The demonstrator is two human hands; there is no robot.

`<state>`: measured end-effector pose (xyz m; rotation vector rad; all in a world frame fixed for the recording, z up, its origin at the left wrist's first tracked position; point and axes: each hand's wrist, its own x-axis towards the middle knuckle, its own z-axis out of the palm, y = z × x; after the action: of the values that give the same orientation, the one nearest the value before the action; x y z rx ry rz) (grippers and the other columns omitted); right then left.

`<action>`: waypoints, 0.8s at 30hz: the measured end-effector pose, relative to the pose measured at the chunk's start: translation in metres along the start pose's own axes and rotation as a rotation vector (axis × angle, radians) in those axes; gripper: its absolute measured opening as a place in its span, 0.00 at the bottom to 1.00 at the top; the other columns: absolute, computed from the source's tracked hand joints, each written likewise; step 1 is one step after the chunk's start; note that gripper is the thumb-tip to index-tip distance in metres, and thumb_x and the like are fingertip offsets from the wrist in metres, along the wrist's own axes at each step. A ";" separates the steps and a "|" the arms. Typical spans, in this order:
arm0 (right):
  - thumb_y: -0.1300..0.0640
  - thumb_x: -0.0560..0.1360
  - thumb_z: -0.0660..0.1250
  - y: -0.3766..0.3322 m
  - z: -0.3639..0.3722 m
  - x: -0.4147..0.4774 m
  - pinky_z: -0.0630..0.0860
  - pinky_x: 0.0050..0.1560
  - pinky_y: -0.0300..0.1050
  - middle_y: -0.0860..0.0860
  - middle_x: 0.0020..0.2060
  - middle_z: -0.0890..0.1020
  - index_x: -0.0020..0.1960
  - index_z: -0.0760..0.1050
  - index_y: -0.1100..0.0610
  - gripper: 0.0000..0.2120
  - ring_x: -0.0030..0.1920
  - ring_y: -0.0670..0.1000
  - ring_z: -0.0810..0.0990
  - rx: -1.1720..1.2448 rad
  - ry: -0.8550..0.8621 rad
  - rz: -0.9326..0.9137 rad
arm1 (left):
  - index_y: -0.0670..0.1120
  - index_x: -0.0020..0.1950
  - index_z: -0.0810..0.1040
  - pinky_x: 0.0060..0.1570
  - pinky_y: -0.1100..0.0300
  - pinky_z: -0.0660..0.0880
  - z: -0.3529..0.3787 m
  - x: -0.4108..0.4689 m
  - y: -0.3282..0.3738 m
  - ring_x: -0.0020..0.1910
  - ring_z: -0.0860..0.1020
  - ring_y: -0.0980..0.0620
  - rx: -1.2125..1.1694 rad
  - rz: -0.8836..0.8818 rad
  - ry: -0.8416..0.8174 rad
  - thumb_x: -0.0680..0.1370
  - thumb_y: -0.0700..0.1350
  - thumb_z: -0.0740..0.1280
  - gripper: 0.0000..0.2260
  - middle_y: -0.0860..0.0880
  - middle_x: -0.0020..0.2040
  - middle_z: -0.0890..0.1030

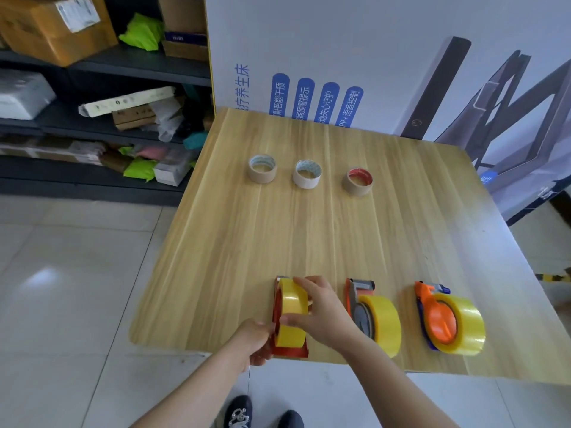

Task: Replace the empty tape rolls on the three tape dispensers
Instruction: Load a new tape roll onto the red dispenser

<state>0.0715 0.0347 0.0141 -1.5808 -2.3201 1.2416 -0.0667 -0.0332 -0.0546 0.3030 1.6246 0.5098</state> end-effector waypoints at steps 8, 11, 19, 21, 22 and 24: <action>0.45 0.69 0.75 0.009 0.016 -0.014 0.73 0.56 0.39 0.48 0.68 0.65 0.74 0.61 0.50 0.40 0.59 0.48 0.72 -0.097 0.019 -0.050 | 0.44 0.39 0.74 0.35 0.60 0.67 0.018 -0.006 -0.019 0.30 0.74 0.50 -0.195 -0.106 0.081 0.78 0.44 0.62 0.08 0.46 0.31 0.75; 0.45 0.68 0.76 0.011 0.020 -0.015 0.75 0.55 0.42 0.48 0.67 0.65 0.73 0.63 0.50 0.39 0.59 0.50 0.73 -0.113 0.024 -0.048 | 0.45 0.41 0.75 0.41 0.58 0.67 0.021 -0.009 -0.024 0.33 0.75 0.51 -0.275 -0.139 0.078 0.78 0.45 0.61 0.08 0.46 0.36 0.78; 0.43 0.67 0.76 0.012 0.024 -0.015 0.78 0.54 0.48 0.49 0.67 0.65 0.72 0.63 0.51 0.39 0.57 0.54 0.76 -0.173 0.019 -0.033 | 0.44 0.47 0.76 0.42 0.57 0.67 0.014 -0.015 -0.031 0.40 0.79 0.48 -0.379 -0.181 0.044 0.79 0.45 0.59 0.08 0.45 0.41 0.83; 0.43 0.67 0.76 0.012 0.024 -0.014 0.79 0.53 0.48 0.49 0.67 0.65 0.72 0.63 0.50 0.38 0.56 0.54 0.77 -0.196 0.024 -0.034 | 0.44 0.48 0.76 0.45 0.57 0.67 0.014 -0.016 -0.032 0.40 0.79 0.48 -0.359 -0.171 0.040 0.80 0.45 0.58 0.09 0.45 0.45 0.83; 0.42 0.67 0.75 0.012 0.024 -0.014 0.79 0.52 0.48 0.49 0.67 0.65 0.72 0.63 0.50 0.38 0.56 0.54 0.77 -0.208 0.029 -0.034 | 0.44 0.49 0.76 0.46 0.56 0.67 0.014 -0.016 -0.031 0.40 0.80 0.48 -0.340 -0.163 0.040 0.80 0.46 0.58 0.09 0.44 0.47 0.83; 0.42 0.67 0.75 0.012 0.024 -0.014 0.80 0.51 0.48 0.49 0.67 0.66 0.71 0.64 0.50 0.38 0.55 0.54 0.78 -0.229 0.034 -0.038 | 0.44 0.49 0.77 0.45 0.57 0.68 0.015 -0.018 -0.030 0.39 0.80 0.49 -0.281 -0.142 0.049 0.80 0.47 0.59 0.10 0.44 0.48 0.83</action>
<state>0.0757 0.0113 -0.0042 -1.5983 -2.5345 0.9613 -0.0468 -0.0660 -0.0548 -0.0342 1.5843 0.6318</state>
